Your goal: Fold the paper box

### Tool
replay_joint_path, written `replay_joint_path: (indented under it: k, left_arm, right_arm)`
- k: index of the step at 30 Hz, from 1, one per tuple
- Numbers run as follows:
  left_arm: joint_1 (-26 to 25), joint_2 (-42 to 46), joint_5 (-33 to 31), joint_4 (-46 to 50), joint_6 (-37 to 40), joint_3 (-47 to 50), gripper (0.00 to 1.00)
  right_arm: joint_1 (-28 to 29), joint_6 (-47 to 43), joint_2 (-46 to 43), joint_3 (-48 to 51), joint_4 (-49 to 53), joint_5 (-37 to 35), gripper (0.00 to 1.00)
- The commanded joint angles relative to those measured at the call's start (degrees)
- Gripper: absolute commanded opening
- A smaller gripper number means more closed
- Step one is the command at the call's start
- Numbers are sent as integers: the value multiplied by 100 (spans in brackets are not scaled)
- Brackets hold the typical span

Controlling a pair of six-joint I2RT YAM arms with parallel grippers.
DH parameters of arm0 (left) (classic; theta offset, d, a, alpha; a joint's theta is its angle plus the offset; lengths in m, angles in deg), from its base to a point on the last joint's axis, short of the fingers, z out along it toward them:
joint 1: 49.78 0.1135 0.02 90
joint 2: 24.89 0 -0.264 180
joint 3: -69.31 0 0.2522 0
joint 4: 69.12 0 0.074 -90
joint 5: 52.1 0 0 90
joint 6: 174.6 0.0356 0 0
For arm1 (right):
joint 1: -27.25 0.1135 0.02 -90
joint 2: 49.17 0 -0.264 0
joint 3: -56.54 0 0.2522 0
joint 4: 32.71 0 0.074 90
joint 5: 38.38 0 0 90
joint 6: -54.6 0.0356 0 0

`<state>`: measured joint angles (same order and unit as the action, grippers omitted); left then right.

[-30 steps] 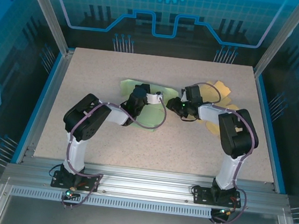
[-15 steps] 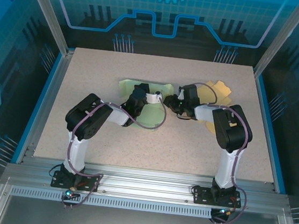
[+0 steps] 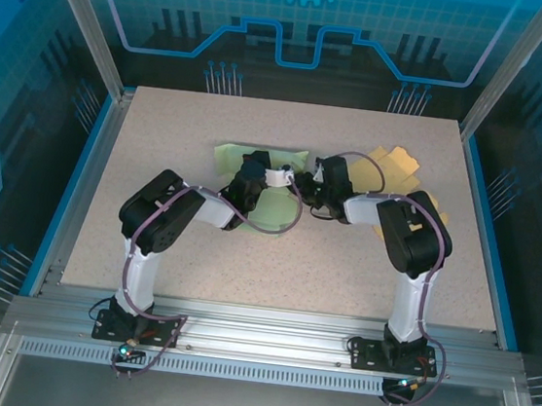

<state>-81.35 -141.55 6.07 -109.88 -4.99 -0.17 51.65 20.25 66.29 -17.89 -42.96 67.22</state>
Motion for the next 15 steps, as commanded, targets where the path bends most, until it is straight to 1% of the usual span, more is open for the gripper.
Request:
replay_joint_path:
  k: [1, 3, 4, 7, 10, 12, 15]
  left_arm:
    - [-139, -149, 82, 89, -73, -18, 0]
    - [-139, -149, 55, 29, -29, 3, 0]
    - [-143, -146, 49, -32, -2, 25, 0]
    - [-144, -155, 35, -165, 54, 57, 0]
    - [-143, -160, 23, -263, 61, 70, 0]
    - [-139, -181, 37, -357, 103, 92, 0]
    - [-137, -261, 77, -590, 295, 139, 0]
  right_arm:
    - [135, 189, 202, -77, -726, -22, 34]
    - [80, 213, 155, 58, -896, 52, 36]
    - [38, 181, 54, 155, -901, 94, 39]
    - [-107, -82, -337, 435, -581, 209, 45]
    - [-185, -510, -819, 662, 56, 168, 50]
    - [-237, -748, -1116, 801, 431, 76, 52]
    - [-382, -922, -1532, 1174, 649, 38, 52]
